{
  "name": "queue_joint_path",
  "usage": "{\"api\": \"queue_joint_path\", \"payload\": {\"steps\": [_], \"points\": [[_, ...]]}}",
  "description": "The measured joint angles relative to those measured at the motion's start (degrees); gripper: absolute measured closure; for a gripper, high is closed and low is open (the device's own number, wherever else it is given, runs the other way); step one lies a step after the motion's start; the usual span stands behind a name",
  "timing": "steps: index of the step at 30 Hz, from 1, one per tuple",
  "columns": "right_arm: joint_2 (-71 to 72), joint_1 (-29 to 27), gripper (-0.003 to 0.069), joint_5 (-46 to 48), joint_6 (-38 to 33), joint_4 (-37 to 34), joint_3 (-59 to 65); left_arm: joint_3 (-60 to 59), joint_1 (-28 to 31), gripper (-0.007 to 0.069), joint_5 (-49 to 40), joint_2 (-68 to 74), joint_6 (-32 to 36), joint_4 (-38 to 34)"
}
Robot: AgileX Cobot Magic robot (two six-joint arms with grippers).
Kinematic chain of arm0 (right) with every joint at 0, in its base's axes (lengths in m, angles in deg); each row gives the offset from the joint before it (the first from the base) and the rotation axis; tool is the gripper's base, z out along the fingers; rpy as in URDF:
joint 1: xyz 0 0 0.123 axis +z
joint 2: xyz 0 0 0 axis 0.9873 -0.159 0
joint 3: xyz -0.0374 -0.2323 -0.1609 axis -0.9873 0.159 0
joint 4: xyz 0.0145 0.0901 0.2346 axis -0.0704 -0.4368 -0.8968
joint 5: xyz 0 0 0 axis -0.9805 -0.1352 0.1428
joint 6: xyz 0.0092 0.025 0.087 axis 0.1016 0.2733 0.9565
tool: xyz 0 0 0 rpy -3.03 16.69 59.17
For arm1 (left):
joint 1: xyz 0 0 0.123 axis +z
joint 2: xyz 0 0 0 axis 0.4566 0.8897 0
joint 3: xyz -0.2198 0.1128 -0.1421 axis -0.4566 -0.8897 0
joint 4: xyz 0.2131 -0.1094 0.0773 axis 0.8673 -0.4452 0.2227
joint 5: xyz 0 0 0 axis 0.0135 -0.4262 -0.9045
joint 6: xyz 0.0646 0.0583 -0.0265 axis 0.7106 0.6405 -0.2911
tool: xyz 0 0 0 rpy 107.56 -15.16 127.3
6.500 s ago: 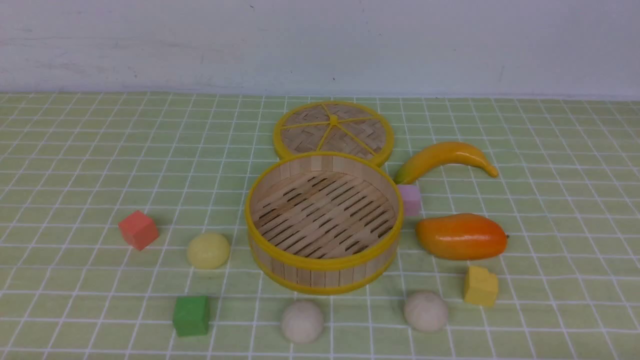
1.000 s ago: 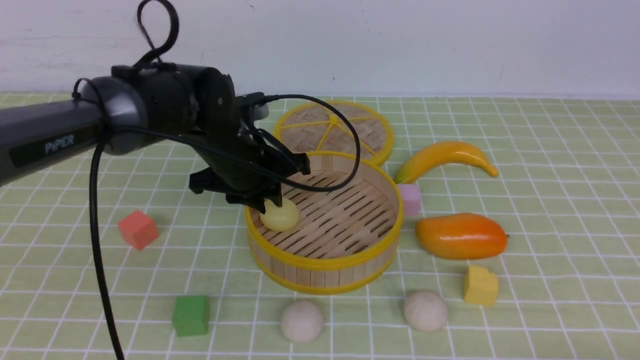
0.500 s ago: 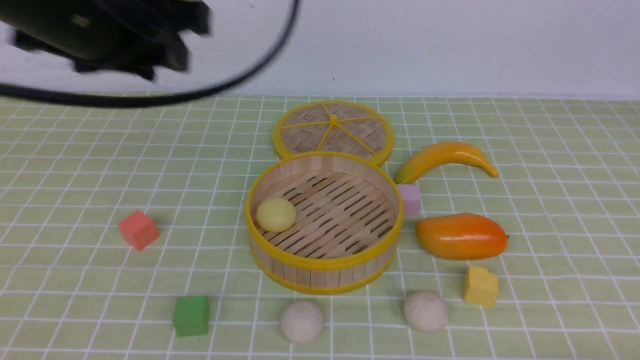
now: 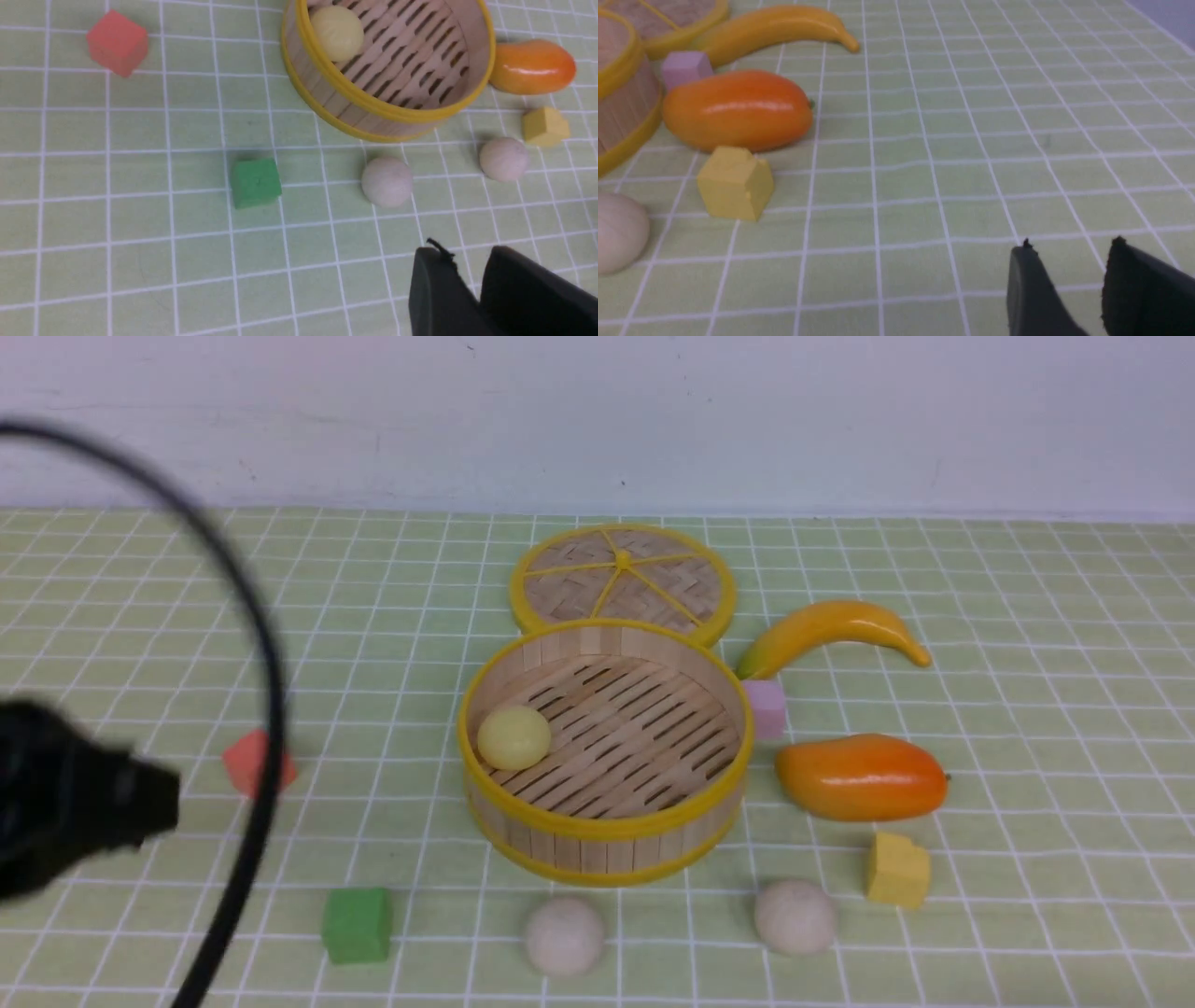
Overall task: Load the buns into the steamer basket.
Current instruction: Use the right arm to grab a steamed stuffed bun
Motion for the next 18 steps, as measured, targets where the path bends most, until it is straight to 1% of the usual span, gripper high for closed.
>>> {"api": "queue_joint_path", "payload": {"steps": [1,2,4,7,8,9,11,14,16,18], "points": [[0.0,0.0,0.0418,-1.42,0.06,0.0,0.0,-1.7,0.0,0.0499,0.95,-2.3,0.0,-0.37],[0.0,0.0,0.0418,-5.31,0.22,-0.22,0.0,-5.92,0.0,0.0522,2.71,-5.72,-0.26,-0.77],[0.0,0.0,0.0418,-11.49,2.38,-1.47,0.0,-13.49,0.0,0.0577,7.74,-12.18,-0.85,-1.12],[0.0,0.0,0.0418,-18.14,5.87,-3.43,0.0,-20.72,0.0,0.0623,12.49,-19.22,-1.59,-1.32],[0.0,0.0,0.0418,-19.16,6.43,-3.59,0.0,-21.18,0.0,0.0625,12.79,-19.67,-1.59,-1.32],[0.0,0.0,0.0418,-22.81,8.28,-3.9,0.0,-23.88,0.0,0.0638,14.64,-22.69,-1.77,-1.32],[0.0,0.0,0.0418,-28.11,10.77,-4.1,0.0,-26.34,0.0,0.0638,17.07,-26.13,-1.77,-1.32],[0.0,0.0,0.0418,-35.54,13.11,-4.21,0.0,-27.31,0.0,0.0638,19.32,-29.13,-1.77,-1.32],[0.0,0.0,0.0418,-37.99,14.01,-4.28,-0.14,-27.36,0.0,0.0638,19.63,-29.56,-1.77,-1.32],[0.0,0.0,0.0418,-37.86,15.93,-4.28,-1.78,-27.42,0.0,0.0638,19.75,-29.56,-1.77,-1.32]]}}
